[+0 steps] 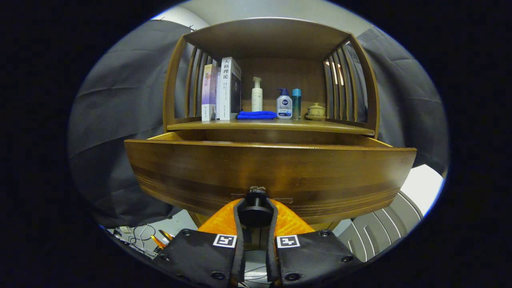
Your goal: Pull open the drawer, take out the items inside it, and place them on the countertop above the cabinet.
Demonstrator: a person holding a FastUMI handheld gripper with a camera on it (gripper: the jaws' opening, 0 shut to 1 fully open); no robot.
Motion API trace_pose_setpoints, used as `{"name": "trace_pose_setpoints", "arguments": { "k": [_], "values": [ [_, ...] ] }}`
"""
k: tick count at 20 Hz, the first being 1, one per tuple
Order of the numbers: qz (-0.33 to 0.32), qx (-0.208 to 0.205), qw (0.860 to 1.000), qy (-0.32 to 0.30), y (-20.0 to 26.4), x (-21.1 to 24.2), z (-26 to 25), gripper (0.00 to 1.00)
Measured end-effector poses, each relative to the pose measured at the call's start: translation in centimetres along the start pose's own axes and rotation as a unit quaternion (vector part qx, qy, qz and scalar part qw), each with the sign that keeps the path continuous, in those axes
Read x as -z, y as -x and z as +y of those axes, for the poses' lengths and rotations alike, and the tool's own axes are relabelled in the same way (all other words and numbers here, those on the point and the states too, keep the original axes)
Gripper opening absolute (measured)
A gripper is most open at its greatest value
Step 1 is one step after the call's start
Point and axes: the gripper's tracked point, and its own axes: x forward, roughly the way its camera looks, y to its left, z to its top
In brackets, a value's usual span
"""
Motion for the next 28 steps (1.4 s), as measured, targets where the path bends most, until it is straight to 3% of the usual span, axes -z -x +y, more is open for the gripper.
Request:
{"name": "trace_pose_setpoints", "arguments": {
  "k": [20,23,28],
  "values": [
    [0.014,-0.019,1.0,0.011,3.5,1.2,0.6,0.23],
    [0.037,-0.032,0.999,0.002,3.6,1.2,0.8,0.35],
    [0.001,-0.038,0.999,0.001,5.7,-3.3,-0.1,0.74]
  ]
}}
